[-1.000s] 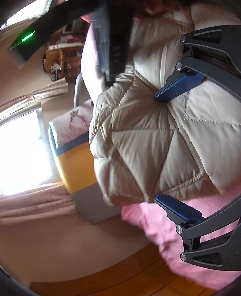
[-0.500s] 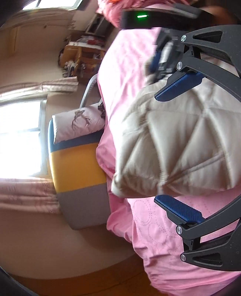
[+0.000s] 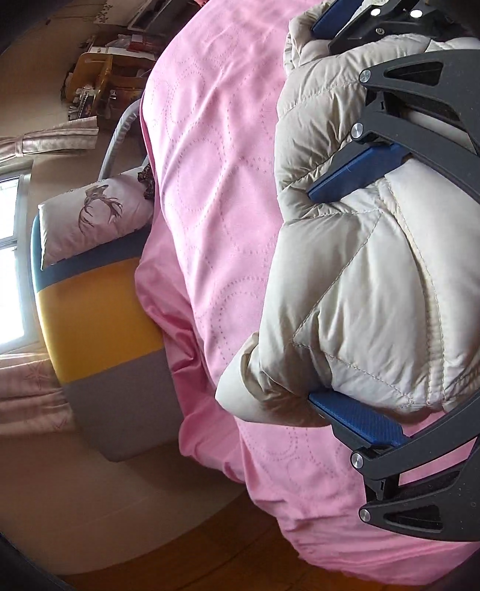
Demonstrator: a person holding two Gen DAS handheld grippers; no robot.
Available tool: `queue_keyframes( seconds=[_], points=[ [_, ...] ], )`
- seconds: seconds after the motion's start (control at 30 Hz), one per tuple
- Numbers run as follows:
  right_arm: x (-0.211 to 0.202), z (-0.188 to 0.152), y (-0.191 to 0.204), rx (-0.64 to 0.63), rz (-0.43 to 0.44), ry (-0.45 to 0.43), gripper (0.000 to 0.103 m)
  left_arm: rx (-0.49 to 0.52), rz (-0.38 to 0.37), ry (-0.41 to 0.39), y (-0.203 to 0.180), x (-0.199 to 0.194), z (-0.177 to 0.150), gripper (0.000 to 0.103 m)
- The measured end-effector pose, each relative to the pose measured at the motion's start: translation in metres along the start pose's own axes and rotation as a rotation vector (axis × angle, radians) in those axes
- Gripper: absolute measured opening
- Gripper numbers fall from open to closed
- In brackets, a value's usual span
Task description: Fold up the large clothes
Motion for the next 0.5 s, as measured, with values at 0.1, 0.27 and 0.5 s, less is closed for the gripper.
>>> queue_keyframes(
  seconds=[0.1,0.27,0.5],
  points=[
    [0.007,0.002,-0.001,0.003,-0.021,0.012,0.035,-0.016,-0.03,0.03,-0.001,0.018,-0.002,0.1],
    [0.018,0.004,0.0,-0.006,-0.036,0.025,0.035,-0.041,-0.042,0.044,-0.001,0.033,-0.006,0.1],
    [0.013,0.003,-0.002,-0.02,-0.002,0.008,0.036,-0.029,-0.035,-0.01,0.01,-0.013,-0.017,0.099]
  ],
)
Point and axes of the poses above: each gripper's, at about its wrist camera, not at the fingertips, and x roughly the way its jaws point, y to its left, z to its top, the point moved 7 cm from there along x, roughly the way its jaws point, and after that the axes turned 2 degrees about y, right-handed, at the moved point
